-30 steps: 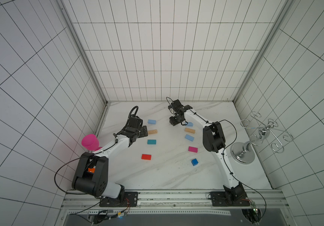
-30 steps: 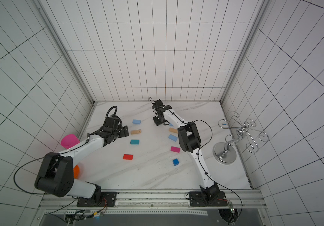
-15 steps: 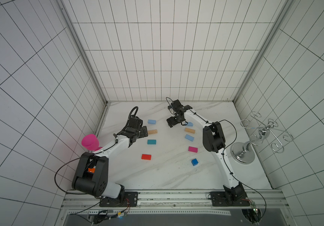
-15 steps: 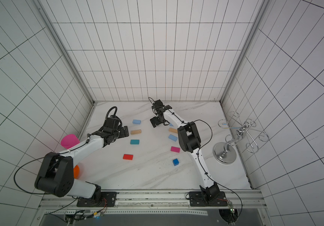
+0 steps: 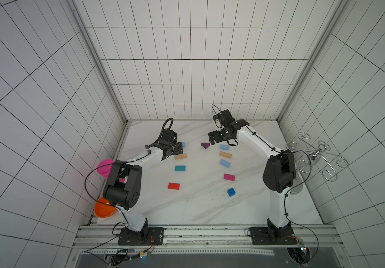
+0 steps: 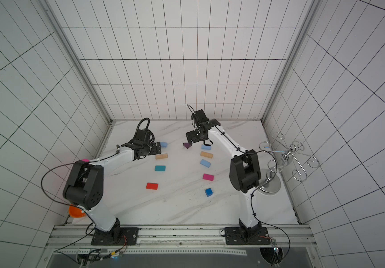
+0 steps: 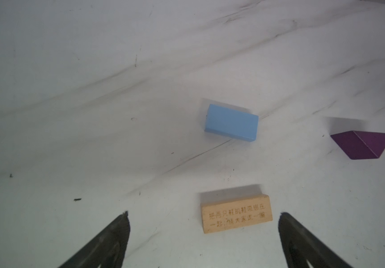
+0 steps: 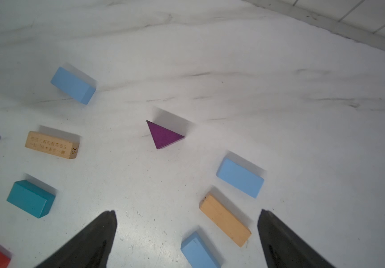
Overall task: Assemble a heart with building blocks
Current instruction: Move the building block to the center of the board, then pick up the building block from the center of the board.
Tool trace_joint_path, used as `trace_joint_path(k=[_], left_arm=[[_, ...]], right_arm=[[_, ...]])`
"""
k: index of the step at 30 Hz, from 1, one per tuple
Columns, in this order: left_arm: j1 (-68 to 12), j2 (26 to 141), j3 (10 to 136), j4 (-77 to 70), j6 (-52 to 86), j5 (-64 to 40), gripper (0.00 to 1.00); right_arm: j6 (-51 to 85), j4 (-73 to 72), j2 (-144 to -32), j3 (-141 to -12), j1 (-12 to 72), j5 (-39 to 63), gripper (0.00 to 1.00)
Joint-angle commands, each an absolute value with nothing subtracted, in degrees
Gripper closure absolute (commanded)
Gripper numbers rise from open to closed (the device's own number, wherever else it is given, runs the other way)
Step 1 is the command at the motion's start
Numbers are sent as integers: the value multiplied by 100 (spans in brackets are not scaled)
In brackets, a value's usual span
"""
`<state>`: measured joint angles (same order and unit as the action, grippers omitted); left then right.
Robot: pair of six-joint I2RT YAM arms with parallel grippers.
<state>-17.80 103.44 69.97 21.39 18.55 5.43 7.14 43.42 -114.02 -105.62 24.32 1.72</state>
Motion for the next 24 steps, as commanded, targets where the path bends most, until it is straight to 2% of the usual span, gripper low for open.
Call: trace_joint_path(k=[1,11,20,24], left_arm=[[-1944,11021,7880,2704,1558,559,1],[-1989,12535,9725,3768,1312,653,1],[-1985,13027,10429,4132,1110,874,1],[-1978,13238,10749,4284,1081,862,2]], right_arm=[[1468,4720,-11219,-9960,1878,436,1],[1474,4694,-10997,-9176,1534,642,1],[1389,4819,-11800,-9818,1595,657,0],[1435,4808,-12223,-10188,1730,488,3]])
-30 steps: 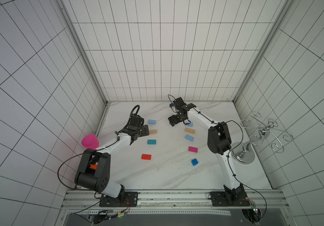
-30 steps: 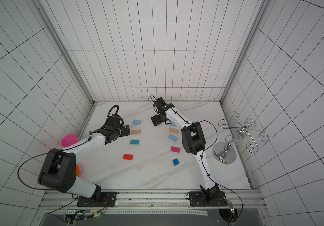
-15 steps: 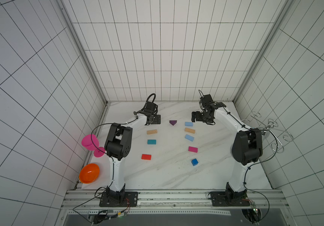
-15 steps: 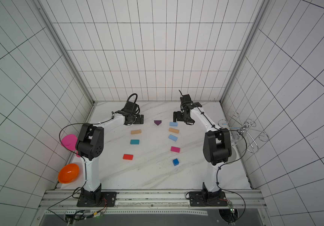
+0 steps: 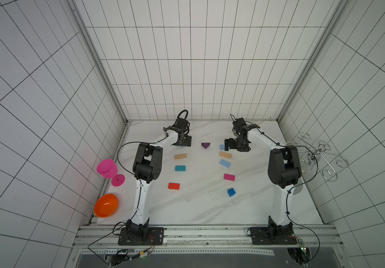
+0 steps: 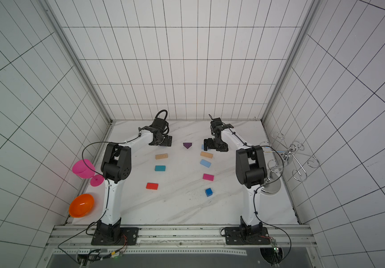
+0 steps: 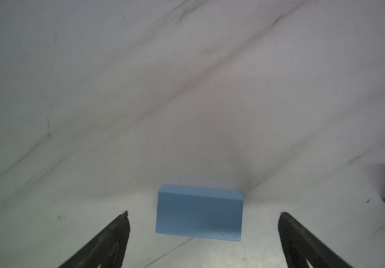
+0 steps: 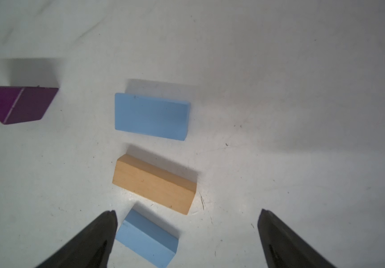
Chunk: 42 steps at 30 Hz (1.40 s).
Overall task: Assemble a heart with building blocks
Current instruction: Pick up the building block from the center of the board.
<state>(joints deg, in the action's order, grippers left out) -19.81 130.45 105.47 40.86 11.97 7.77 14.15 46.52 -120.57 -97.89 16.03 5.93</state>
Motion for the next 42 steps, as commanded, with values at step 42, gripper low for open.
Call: trace_joint_path(k=[42], left_arm=[[-1818,13597,10918,4430,1048,312,24]], right_arm=[[1775,5707,-13966,-12186,2026,-37,31]])
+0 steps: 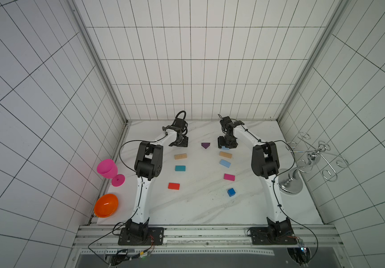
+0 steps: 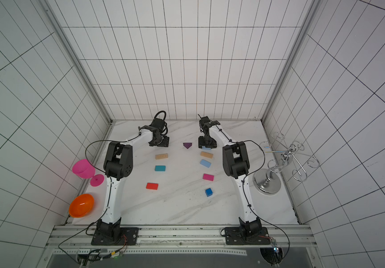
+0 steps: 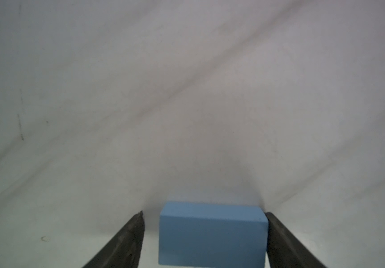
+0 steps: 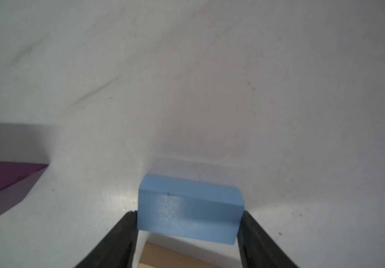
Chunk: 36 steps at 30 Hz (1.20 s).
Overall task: Assemble a heart with building blocks
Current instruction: Pick up the building block from the center of the board.
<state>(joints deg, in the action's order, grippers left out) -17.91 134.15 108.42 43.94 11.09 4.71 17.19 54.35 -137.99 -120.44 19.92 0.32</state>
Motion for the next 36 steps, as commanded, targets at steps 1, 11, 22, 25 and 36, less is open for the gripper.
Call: trace_joint_path(k=[1,11,22,25,36], left_arm=[[-1826,13597,10911,4436,1058,312,25],[-1903,13547,10842,4564,1073,239,56],[-2177,12613,9917,4220,679,64,60],[-2316,12451,9741,4167,395,103,60],[-2767,12753,10087,4096,-365,-109,63]], right_arm=[[1767,5717,-13966,-12182,2026,-35,32],[1558,5806,-13955,-12177,2038,-38,53],[789,5330,-12559,-10757,1943,-59,58],[721,5164,-12222,-10391,1953,-105,59],[607,4810,-11684,-9579,1949,-97,59]])
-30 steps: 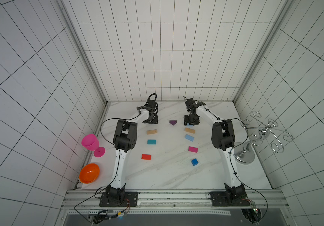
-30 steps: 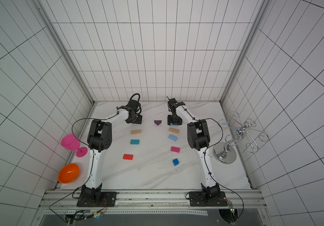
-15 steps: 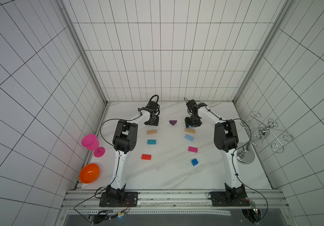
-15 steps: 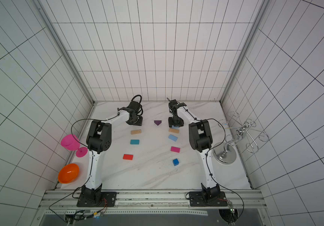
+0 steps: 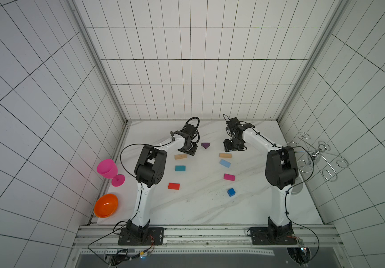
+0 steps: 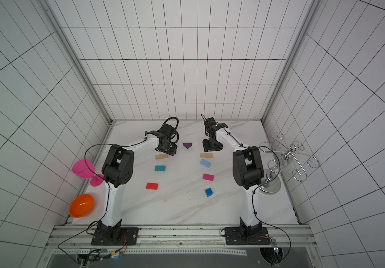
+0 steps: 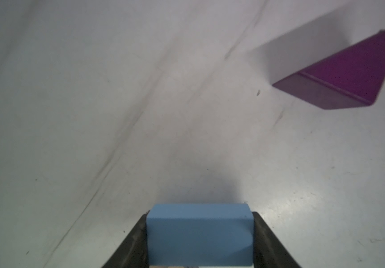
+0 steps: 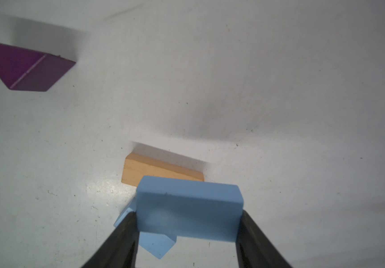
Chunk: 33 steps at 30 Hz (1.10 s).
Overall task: Assemble a heart with building blocks
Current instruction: Pick up the building block from the center of the board, then assemble the building block at the center of the board.
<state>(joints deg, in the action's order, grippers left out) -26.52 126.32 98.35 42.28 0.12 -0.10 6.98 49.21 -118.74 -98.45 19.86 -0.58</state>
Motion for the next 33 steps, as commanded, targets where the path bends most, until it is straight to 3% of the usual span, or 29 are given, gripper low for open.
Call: trace_joint_path(k=[1,33], left_arm=[[-2804,12793,10133,4100,-393,-101,63],[-2989,13691,10977,4140,-615,-325,64]], right_arm=[[615,4792,-11657,-9539,1951,-82,59],[787,4655,-11688,-9245,1958,69,58]])
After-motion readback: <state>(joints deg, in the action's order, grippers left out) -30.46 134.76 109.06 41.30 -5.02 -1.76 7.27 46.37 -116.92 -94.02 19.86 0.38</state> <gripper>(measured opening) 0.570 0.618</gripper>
